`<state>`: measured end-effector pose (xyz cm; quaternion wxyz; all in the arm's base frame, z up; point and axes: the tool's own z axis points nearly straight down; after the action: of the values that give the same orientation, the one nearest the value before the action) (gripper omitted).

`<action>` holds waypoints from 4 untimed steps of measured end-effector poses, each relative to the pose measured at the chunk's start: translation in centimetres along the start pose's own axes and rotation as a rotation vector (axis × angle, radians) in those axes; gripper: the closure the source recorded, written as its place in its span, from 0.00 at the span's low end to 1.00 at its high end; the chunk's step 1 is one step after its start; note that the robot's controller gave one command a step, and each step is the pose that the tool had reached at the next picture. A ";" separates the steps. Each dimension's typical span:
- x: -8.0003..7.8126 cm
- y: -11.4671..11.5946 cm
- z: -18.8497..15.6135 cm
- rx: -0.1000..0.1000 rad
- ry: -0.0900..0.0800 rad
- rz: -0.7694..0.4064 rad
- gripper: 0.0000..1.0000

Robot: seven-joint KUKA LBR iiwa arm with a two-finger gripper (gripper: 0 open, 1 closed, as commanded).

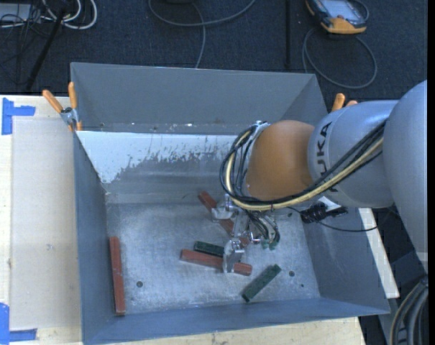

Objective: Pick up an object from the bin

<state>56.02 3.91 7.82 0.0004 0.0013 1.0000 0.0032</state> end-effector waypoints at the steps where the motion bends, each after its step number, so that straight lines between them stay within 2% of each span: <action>1: 0.2 -0.2 -0.5 0.006 -0.008 0.006 1.00; 3: 0.3 -0.2 -0.7 0.006 -0.003 0.006 1.00; 4: 0.6 -0.3 -1.6 0.007 0.009 0.006 1.00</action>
Offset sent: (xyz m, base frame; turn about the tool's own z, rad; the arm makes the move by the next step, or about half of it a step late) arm 0.0000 0.0000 0.0000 0.0000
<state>55.42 3.65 9.46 -0.0040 0.0045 1.0000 -0.0001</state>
